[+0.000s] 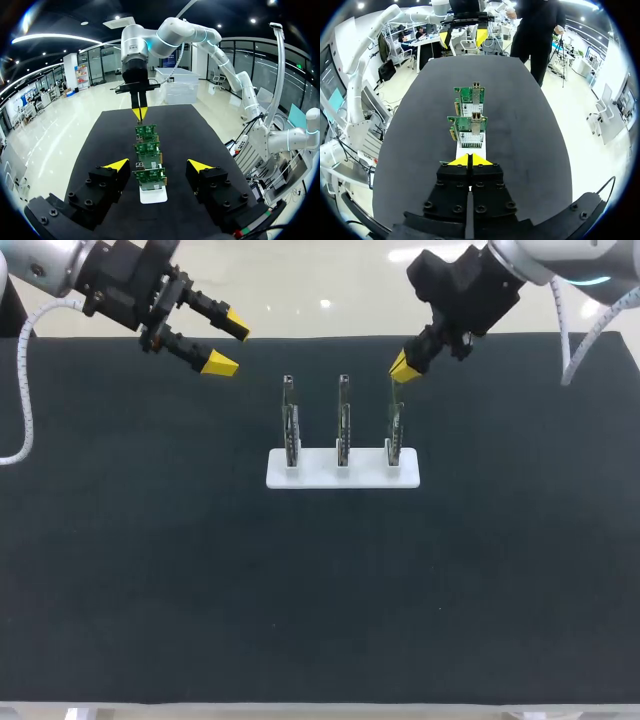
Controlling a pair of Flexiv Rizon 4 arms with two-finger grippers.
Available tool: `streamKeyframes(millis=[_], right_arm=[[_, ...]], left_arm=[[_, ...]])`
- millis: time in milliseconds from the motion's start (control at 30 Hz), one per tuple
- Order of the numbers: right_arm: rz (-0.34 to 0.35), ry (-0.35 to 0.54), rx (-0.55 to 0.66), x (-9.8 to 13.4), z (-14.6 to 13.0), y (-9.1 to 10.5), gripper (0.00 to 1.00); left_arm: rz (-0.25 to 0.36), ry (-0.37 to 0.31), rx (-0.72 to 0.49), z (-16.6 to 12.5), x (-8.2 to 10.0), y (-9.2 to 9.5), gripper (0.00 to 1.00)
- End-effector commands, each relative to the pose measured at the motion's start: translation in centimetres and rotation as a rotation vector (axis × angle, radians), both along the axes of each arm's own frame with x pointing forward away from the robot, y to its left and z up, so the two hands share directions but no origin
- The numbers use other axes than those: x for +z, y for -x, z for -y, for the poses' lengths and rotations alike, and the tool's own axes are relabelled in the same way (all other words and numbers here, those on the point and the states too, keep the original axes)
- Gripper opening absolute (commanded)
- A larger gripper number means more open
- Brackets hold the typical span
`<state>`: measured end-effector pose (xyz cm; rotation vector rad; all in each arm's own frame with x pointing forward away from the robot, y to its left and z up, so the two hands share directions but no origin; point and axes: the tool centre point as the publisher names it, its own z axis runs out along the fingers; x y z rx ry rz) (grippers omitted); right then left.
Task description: Pick up the optical module with the left hand, and insert it into the network port with the right hand.
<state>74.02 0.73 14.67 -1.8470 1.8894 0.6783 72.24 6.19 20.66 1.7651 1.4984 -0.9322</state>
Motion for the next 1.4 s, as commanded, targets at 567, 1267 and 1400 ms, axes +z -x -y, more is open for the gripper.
streamKeyframes(millis=[567, 1267, 1400], right_arm=[[0.013, 0.014, -0.014, 2.2, -0.5, 0.1, 0.00], [0.002, -0.022, -0.036, 7.0, 0.0, 0.1, 1.00], [0.002, -0.022, -0.036, 7.0, 0.0, 0.1, 1.00]], left_arm=[[-0.001, -0.003, -0.001, 0.0, 0.0, -0.1, 1.00], [-0.001, -0.003, -0.001, 0.0, 0.0, -0.1, 1.00], [-0.001, -0.003, -0.001, 0.0, 0.0, -0.1, 1.00]])
